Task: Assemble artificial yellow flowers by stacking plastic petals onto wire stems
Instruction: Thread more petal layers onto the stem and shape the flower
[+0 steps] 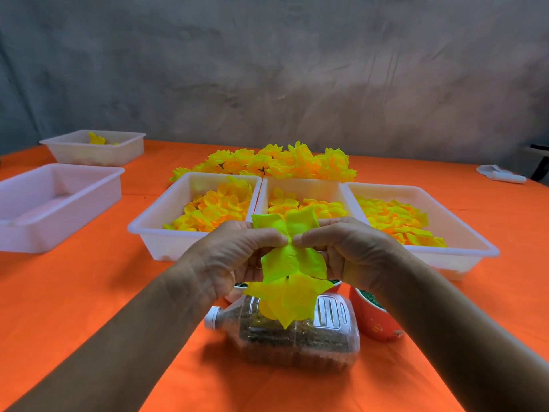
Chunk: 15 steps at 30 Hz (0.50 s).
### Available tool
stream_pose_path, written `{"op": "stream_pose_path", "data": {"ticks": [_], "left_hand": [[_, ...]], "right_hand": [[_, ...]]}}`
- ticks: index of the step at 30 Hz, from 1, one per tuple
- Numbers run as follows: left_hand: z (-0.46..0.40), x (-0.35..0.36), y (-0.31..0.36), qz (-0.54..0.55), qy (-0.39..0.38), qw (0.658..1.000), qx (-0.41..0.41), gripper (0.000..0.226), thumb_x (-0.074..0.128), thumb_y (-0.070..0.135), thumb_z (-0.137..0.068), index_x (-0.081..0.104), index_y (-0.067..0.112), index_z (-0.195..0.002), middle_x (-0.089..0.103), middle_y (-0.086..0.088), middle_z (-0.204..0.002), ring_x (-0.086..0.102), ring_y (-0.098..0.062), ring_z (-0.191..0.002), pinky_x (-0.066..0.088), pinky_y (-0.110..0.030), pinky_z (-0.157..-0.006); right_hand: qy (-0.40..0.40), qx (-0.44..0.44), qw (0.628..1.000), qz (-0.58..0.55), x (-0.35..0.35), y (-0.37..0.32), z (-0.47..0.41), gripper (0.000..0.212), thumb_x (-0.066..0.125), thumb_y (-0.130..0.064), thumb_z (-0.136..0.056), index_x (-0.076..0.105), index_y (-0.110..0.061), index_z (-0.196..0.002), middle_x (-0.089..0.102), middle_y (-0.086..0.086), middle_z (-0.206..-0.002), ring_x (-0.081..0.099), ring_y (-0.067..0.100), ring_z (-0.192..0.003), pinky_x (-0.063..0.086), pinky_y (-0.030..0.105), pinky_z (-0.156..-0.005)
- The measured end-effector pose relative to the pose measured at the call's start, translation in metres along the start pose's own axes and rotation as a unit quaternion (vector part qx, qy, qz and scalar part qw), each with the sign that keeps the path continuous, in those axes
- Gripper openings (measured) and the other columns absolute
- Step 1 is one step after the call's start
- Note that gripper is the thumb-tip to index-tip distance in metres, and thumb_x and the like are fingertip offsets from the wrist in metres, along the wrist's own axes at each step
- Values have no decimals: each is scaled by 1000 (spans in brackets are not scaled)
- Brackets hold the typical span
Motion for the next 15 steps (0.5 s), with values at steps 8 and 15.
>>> {"op": "stream_pose_path", "data": {"ticks": [8,15], "left_hand": [[2,3,0,25,-22,999,-2,7,60,4,-84,62,9,-81,69,-3,-59,67,-14,-51,50,-22,-44],[2,7,-1,20,19,1000,-8,8,61,5,-82,61,11,-77,66,-2,-56,62,-12,-45,47,-21,-40]], "right_hand": [[-7,3,1000,0,0,1,2,23,61,6,-79,59,0,-101,66,13,-75,64,23,-60,54,30,-55],[6,-2,1000,10,-1,0,0,22,63,1,-80,59,-6,-101,66,7,-70,64,16,-53,49,22,-47]]}}
Point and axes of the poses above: each hand's wrist, its own z-axis away from the middle knuckle, its own x-axis out of the palm, y = z × x, the point moved 2 cm from there along -z, towards the middle knuckle
